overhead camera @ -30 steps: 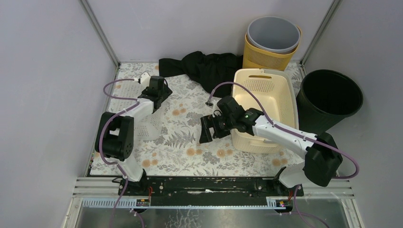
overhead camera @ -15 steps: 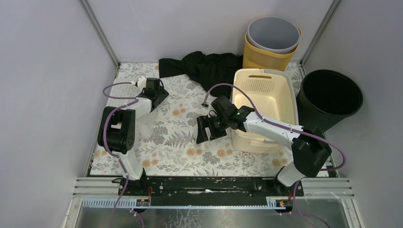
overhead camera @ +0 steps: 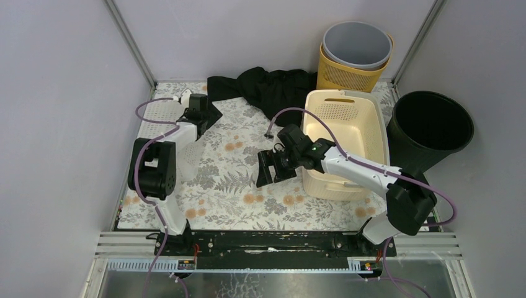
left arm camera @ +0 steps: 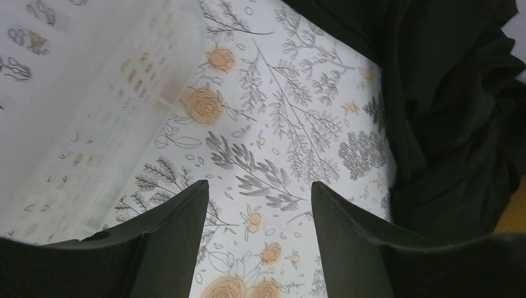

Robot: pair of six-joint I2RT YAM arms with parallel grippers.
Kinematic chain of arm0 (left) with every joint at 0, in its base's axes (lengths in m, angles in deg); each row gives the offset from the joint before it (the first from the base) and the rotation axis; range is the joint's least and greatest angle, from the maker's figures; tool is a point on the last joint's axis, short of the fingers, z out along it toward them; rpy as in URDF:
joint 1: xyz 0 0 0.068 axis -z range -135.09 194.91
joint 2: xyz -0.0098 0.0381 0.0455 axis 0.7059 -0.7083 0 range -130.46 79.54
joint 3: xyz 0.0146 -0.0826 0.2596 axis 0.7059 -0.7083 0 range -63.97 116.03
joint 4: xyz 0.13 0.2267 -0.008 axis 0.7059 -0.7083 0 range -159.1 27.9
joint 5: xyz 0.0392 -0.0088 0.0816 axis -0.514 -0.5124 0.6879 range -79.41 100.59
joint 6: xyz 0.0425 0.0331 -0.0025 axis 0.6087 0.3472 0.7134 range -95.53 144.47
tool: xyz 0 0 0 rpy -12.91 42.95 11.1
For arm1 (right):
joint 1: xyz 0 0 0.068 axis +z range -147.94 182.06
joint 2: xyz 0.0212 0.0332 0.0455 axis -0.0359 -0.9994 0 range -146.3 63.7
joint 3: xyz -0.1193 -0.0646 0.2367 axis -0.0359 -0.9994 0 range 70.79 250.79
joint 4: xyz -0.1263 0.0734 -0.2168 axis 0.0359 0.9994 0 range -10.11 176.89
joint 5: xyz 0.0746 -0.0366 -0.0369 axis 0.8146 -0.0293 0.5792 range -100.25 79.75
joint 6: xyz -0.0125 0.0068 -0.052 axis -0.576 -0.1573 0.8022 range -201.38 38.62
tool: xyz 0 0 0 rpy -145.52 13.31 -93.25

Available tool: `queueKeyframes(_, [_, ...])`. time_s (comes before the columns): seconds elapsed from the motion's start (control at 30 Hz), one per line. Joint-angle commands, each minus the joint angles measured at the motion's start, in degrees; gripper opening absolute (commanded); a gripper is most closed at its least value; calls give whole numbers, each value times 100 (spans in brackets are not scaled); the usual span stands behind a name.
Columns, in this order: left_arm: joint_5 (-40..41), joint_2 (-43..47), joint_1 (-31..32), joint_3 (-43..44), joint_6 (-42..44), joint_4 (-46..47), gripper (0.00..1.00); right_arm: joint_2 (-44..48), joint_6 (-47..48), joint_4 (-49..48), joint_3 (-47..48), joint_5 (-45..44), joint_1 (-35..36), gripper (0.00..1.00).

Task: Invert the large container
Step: Move the container to the corner of the board.

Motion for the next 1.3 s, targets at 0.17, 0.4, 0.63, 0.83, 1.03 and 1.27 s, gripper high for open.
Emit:
queueKeyframes(0.17, [552,1476,425,-187,343,-458,71,804,-39,91,-147,-51,27,88])
queueKeyframes(0.4, [436,2342,439,-554,438,-1068,72,1357,-185,103,-376,-64,40,87])
queueKeyframes(0.63, [945,3117,524,-1118,172,-1825,75,1928,-214,370,-468,-191,64,87])
queueKeyframes(0.83, [1264,3511,522,-1066,35,-2869,90,2094,-384,161,-678,-51,73,87])
queueKeyframes(1.03, [1525,4108,523,-1146,-10,-3550,100,2009,-416,107,-669,5,94,86])
queueKeyframes(1.27, [1739,4452,463,-1371,-316,-4035,100,1856,-426,32,-604,40,107,85])
